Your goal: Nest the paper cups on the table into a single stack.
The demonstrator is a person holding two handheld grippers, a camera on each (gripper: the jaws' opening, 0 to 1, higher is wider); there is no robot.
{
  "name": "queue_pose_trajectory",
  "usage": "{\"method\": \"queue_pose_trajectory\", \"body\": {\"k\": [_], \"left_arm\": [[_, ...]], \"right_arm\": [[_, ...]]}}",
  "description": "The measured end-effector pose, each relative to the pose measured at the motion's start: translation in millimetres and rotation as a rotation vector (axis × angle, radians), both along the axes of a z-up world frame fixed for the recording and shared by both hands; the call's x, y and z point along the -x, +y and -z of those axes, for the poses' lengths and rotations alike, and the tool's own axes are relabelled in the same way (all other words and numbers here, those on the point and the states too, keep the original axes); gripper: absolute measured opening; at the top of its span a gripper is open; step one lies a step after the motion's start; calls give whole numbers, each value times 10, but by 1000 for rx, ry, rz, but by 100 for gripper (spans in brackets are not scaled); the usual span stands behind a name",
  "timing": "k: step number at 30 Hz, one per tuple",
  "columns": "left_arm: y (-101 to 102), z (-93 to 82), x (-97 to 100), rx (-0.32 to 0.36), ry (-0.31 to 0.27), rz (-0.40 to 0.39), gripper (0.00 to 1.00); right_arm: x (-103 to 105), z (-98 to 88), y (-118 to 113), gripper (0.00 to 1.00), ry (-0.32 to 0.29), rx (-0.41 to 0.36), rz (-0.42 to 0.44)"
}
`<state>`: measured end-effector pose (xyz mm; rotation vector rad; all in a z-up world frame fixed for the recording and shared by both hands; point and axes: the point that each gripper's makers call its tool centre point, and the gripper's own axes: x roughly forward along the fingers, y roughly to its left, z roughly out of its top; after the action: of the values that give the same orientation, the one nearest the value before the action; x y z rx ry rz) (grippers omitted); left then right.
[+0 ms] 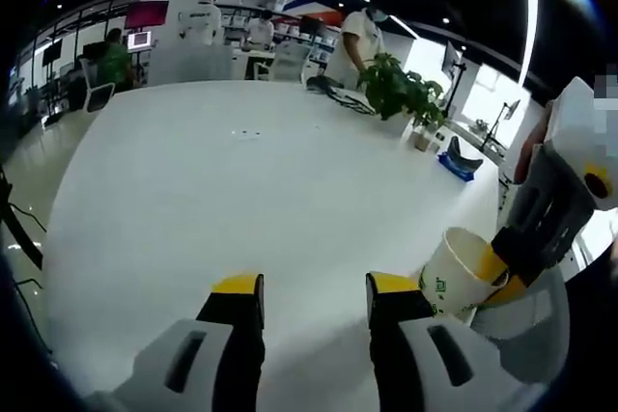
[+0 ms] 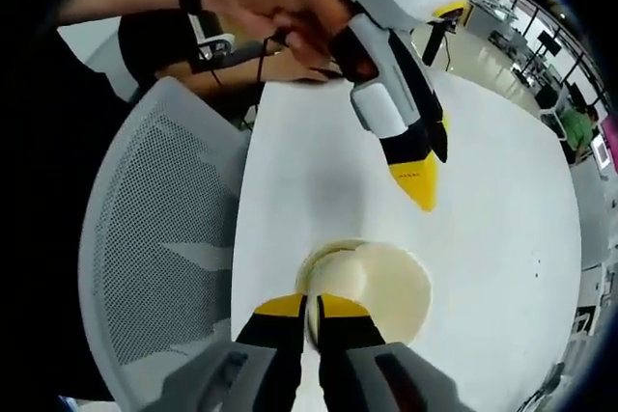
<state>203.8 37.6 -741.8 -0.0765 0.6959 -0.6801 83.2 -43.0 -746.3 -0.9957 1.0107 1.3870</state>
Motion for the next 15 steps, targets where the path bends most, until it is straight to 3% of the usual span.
{"method": "queue_pose_trajectory", "body": {"k": [15], "left_arm": [[-67,-9,90,-6,4,27,42]], "right_arm": [[-21,-106,-26,10,-41,-54,5]]}}
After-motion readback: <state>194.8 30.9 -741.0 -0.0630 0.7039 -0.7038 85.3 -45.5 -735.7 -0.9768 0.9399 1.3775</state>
